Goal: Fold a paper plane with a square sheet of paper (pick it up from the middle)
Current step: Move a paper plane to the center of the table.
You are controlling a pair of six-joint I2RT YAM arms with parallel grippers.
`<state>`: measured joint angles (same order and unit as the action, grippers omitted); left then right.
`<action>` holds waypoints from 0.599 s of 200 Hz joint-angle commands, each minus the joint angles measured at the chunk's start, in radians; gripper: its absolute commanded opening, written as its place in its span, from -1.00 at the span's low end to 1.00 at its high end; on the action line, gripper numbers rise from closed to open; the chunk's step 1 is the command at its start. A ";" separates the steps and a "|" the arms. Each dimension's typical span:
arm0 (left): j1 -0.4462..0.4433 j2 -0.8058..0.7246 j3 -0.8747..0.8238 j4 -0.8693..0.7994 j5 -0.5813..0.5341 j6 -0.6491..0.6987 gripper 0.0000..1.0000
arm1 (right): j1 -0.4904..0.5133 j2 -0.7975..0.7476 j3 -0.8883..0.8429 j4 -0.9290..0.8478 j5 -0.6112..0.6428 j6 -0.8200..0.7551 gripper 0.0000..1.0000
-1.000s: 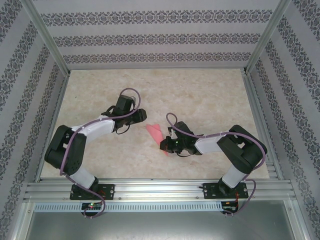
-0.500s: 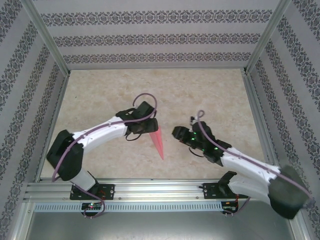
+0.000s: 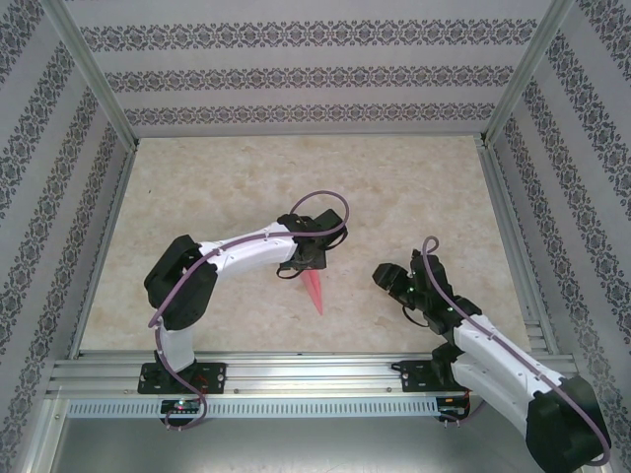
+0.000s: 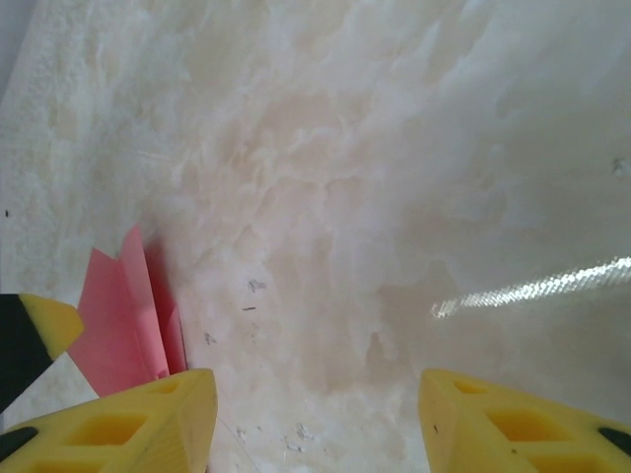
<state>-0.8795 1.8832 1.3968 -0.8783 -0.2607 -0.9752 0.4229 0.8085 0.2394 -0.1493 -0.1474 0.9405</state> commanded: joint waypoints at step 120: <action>0.086 -0.144 -0.245 0.244 0.133 0.033 -0.92 | 0.099 0.343 0.194 0.098 -0.154 -0.107 0.14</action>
<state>-0.8253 1.8179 1.2129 -0.7284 -0.1501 -0.9447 0.4820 1.1080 0.3737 -0.0944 -0.2722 0.8745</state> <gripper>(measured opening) 0.092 0.573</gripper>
